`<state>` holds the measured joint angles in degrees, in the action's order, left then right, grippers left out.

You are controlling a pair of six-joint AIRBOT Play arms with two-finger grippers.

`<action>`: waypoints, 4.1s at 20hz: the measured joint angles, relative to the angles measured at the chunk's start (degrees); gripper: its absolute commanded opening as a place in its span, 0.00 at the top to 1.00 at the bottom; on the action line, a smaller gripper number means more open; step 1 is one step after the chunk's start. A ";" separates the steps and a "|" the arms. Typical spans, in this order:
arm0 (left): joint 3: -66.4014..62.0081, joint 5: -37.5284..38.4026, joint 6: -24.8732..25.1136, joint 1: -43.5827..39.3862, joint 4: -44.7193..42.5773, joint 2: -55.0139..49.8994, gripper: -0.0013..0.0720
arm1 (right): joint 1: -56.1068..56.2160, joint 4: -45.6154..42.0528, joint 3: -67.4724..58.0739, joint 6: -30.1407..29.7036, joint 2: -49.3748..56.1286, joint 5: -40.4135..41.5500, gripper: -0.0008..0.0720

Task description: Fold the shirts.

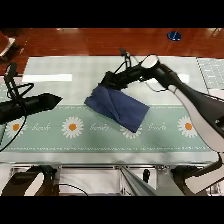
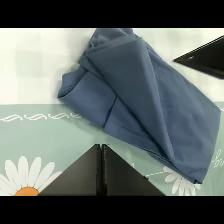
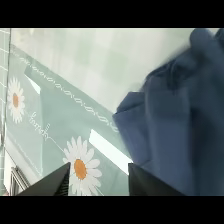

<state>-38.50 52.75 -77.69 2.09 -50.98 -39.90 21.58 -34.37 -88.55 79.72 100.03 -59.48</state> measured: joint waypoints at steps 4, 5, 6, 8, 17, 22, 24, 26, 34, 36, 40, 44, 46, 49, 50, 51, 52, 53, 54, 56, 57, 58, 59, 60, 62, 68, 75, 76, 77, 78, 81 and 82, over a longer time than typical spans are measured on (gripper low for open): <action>0.13 -0.33 -0.11 0.00 0.02 -0.15 0.96 | -8.17 -6.51 0.46 0.76 -9.73 -12.02 0.42; 0.15 -0.39 -0.11 0.00 0.00 -0.17 0.96 | -10.05 -11.93 1.73 2.14 -14.10 -14.05 0.42; 0.15 -0.50 -0.11 0.00 0.00 -0.17 0.96 | -11.61 -17.99 3.85 4.09 -18.93 -15.23 0.42; 0.15 -0.52 -0.31 -0.04 0.00 -0.17 0.96 | -14.34 -31.91 12.15 10.14 -30.71 -14.40 0.42; 0.15 -0.70 -0.92 -3.37 0.13 -0.72 0.96 | -18.62 -30.88 63.67 29.66 -60.11 13.73 0.42; 0.15 -0.68 -1.86 -5.22 0.70 -1.92 0.96 | -15.04 -9.68 67.80 17.59 -46.07 23.96 0.42; 0.17 -0.70 -1.90 -5.46 0.90 -2.29 0.96 | -13.77 -1.62 65.68 10.60 -39.01 24.63 0.42; 0.17 -0.70 -2.08 -5.60 1.33 -2.49 0.96 | -13.16 4.37 62.53 5.62 -33.00 23.52 0.44; 0.17 -1.49 -2.08 -5.70 2.08 -2.67 0.96 | -12.48 10.62 45.42 -8.46 -20.79 11.61 0.96; 0.17 -1.70 -2.08 -5.70 2.12 -2.71 0.96 | -12.48 9.05 38.56 -8.72 -20.20 7.72 0.96; 0.17 -2.05 -2.08 -5.70 2.10 -2.71 0.96 | -12.44 4.04 20.22 -5.90 -19.82 0.33 0.96; 0.17 -2.29 -2.08 -5.70 2.12 -2.71 0.96 | -13.66 -10.51 1.53 2.45 -19.71 -5.86 0.96; 0.17 -2.27 -2.08 -5.70 2.10 -2.71 0.96 | -16.11 -15.52 -5.38 5.49 -19.89 -9.33 0.96; 0.17 -2.21 -2.05 -5.70 2.10 -2.71 0.96 | -22.36 -19.45 -11.98 8.79 -21.00 -14.29 0.96; 0.17 -2.16 -2.05 -5.70 2.10 -2.71 0.96 | -25.11 -20.33 -13.27 9.79 -21.68 -15.65 0.96; 0.17 -2.10 -2.05 -5.70 2.10 -2.71 0.96 | -27.89 -20.85 -14.12 10.49 -22.40 -16.85 0.96; 0.17 -2.10 -2.05 -5.70 2.10 -2.71 0.96 | -31.01 -21.22 -14.78 11.56 -23.23 -18.08 0.96; 0.17 -2.10 -2.05 -5.70 2.10 -2.71 0.96 | -34.10 -21.46 -15.26 12.24 -24.06 -19.23 0.96; 0.17 -2.10 -2.05 -5.70 2.10 -2.71 0.96 | -37.20 -21.81 -15.56 13.05 -24.85 -20.55 0.96; 0.17 -2.14 -2.05 -5.70 2.10 -2.71 0.96 | -43.78 -22.47 -16.00 14.56 -26.49 -23.98 0.96; 0.17 -2.14 -2.05 -5.70 2.12 -2.71 0.96 | -46.49 -22.91 -16.09 15.23 -27.19 -25.79 0.96; 0.17 -2.14 -2.05 -5.70 2.12 -2.71 0.96 | -49.13 -23.76 -16.17 16.04 -27.98 -27.93 0.96; 0.17 -2.14 -2.05 -5.70 2.12 -2.71 0.96 | -51.32 -24.74 -16.24 16.63 -28.74 -29.81 0.96; 0.17 -2.16 -2.05 -5.70 2.12 -2.71 0.96 | -53.46 -26.01 -16.17 17.49 -29.57 -31.65 0.96; 0.17 -2.21 -2.05 -5.70 2.14 -2.71 0.96 | -57.16 -28.76 -15.15 18.75 -31.58 -34.82 0.96; 0.17 -2.78 -2.08 -5.70 2.14 -2.71 0.96 | -67.21 -38.82 -1.44 20.31 -41.90 -38.82 0.96; 0.17 -3.54 -2.05 -5.70 2.16 -2.71 0.96 | -83.08 -49.59 20.61 19.65 -57.20 -37.57 0.96; 0.17 -3.87 -2.05 -5.70 2.16 -2.71 0.96 | -84.35 -52.02 23.17 20.06 -59.32 -37.20 0.96; 0.17 -4.02 -2.05 -5.70 2.16 -2.71 0.96 | -85.18 -54.88 25.35 20.35 -61.31 -37.03 0.96; 0.17 -4.17 -2.05 -5.70 2.16 -2.71 0.96 | -85.83 -58.64 27.56 20.76 -63.25 -37.03 0.96; 0.17 -4.72 -2.05 -5.70 2.14 -2.71 0.96 | -86.82 -65.96 33.44 21.53 -67.45 -37.13 0.55; 0.17 -4.96 -2.05 -5.70 2.16 -2.71 0.96 | -86.99 -67.73 35.39 21.62 -68.24 -37.42 0.43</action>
<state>-38.33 47.79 -79.75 -3.62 -48.82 -42.61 -65.41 -102.10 -53.17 101.34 31.79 -96.90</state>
